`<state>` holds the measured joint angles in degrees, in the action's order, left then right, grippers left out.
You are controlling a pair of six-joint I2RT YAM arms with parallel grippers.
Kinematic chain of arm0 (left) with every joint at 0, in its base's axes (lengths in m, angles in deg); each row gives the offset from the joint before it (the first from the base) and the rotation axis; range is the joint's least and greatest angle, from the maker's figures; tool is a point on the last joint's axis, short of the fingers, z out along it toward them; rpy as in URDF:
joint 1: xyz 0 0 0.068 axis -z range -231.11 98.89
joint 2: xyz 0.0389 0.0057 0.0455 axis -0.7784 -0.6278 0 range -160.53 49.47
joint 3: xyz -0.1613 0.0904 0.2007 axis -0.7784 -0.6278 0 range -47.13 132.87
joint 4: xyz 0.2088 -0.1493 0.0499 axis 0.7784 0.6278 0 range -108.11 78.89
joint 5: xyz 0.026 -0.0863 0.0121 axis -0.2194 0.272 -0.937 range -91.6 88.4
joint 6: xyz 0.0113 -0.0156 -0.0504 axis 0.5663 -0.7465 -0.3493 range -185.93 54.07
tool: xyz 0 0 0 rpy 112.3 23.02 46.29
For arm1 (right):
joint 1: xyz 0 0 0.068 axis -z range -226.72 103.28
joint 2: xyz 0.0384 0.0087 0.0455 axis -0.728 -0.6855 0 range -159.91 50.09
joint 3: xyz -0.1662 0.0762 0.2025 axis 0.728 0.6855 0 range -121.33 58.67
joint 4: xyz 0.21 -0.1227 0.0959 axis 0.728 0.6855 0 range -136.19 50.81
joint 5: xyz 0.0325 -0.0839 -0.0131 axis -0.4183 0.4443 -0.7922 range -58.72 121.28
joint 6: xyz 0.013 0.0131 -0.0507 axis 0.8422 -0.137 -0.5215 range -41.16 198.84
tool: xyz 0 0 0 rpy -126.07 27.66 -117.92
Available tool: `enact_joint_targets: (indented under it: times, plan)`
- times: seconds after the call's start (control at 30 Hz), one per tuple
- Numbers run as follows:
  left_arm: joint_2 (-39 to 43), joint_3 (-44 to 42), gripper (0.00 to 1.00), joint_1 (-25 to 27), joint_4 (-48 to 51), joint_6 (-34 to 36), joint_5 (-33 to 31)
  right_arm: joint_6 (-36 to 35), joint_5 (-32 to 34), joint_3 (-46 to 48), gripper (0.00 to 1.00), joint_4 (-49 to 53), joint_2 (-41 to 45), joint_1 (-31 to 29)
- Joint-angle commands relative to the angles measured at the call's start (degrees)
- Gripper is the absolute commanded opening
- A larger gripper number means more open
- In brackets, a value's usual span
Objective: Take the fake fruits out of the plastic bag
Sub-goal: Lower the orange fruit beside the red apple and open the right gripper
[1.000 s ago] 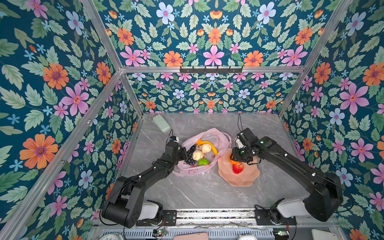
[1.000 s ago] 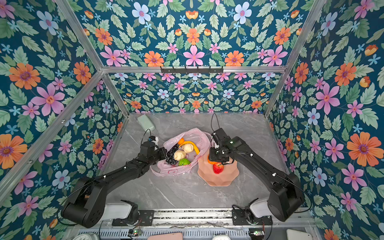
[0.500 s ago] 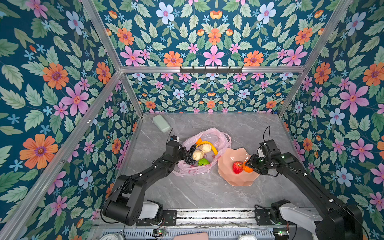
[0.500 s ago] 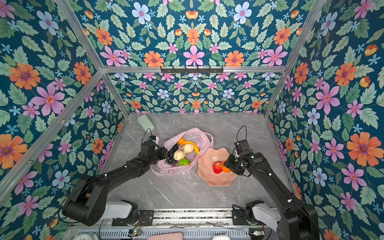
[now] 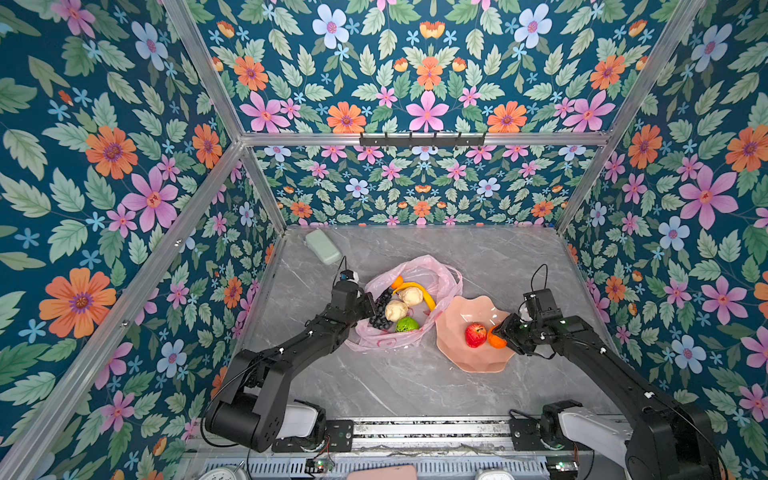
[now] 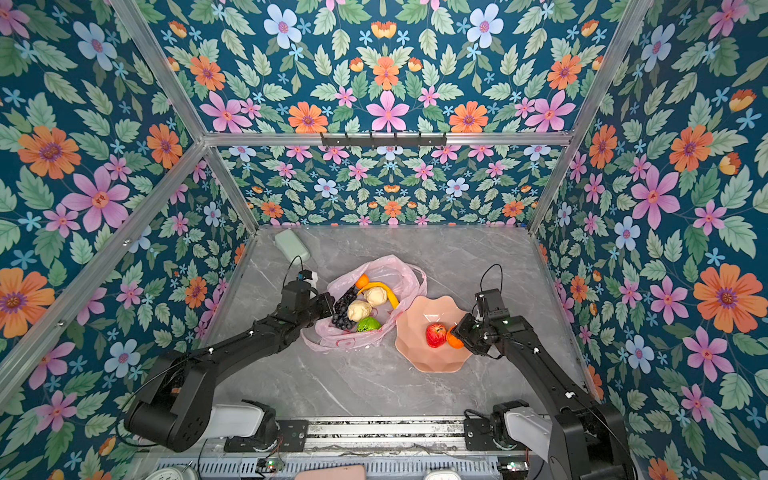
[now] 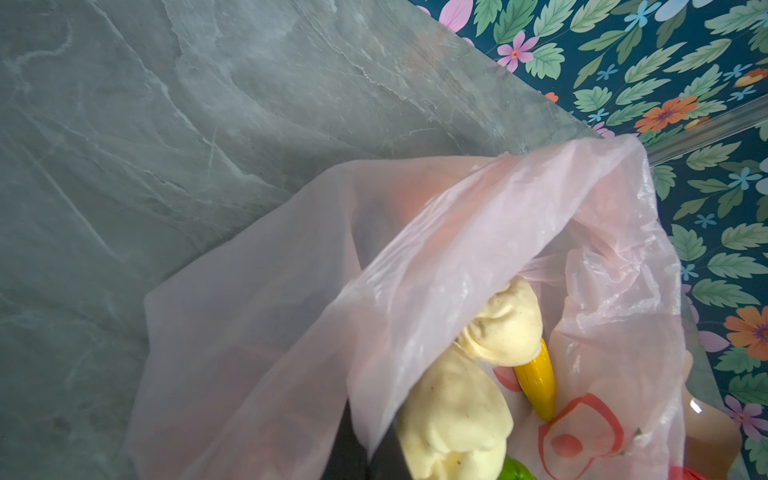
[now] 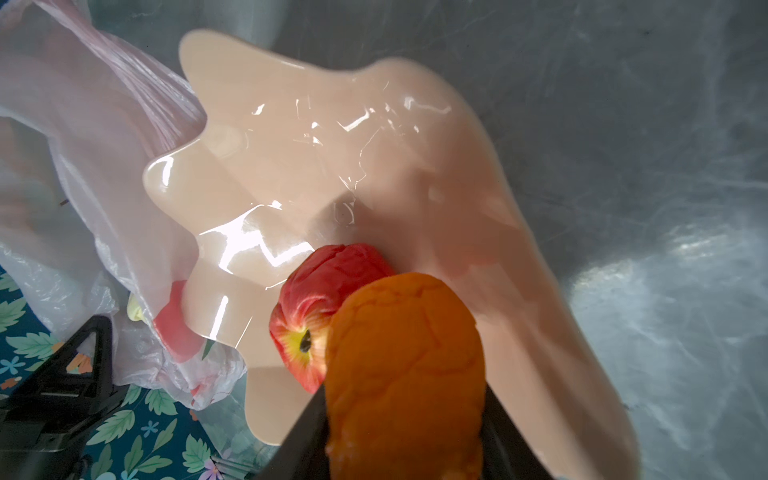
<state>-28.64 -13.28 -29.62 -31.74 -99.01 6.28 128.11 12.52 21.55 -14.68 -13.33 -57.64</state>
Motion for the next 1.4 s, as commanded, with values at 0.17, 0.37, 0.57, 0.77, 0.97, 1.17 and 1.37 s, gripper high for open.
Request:
enact_joint_targets:
  times: [0.17, 0.37, 0.57, 0.77, 0.97, 1.17, 1.37]
  plan:
    - [-0.1, 0.3, 0.00, 0.0, 0.1, -0.2, 0.3, 2.9, -0.7, 1.9, 0.37, -7.6, -1.0, 0.0]
    - [-0.1, 0.4, 0.00, 0.1, 0.0, -0.2, 0.3, 4.2, -1.0, 2.8, 0.37, -11.0, -2.6, -0.1]
    - [0.1, 0.4, 0.00, 0.0, 0.4, -0.1, 0.0, 4.9, -1.0, 3.7, 0.38, -12.6, -3.7, -0.1]
    - [0.0, 0.4, 0.00, 0.1, 0.4, -0.1, -0.1, 4.9, 0.4, 3.4, 0.51, -10.2, -3.1, 0.0]
    - [0.1, 0.9, 0.00, 0.0, 0.6, 0.2, -0.3, 4.7, 1.8, 2.6, 0.59, -6.9, -2.7, 0.0]
    - [0.0, 1.0, 0.00, 0.0, 1.0, 0.6, -0.6, 4.3, 3.1, 1.9, 0.60, -4.6, -2.1, 0.0]
    - [-0.1, 1.0, 0.00, 0.0, 1.1, 0.6, -0.7, 3.4, 3.9, 1.1, 0.59, -2.5, -1.1, -0.1]
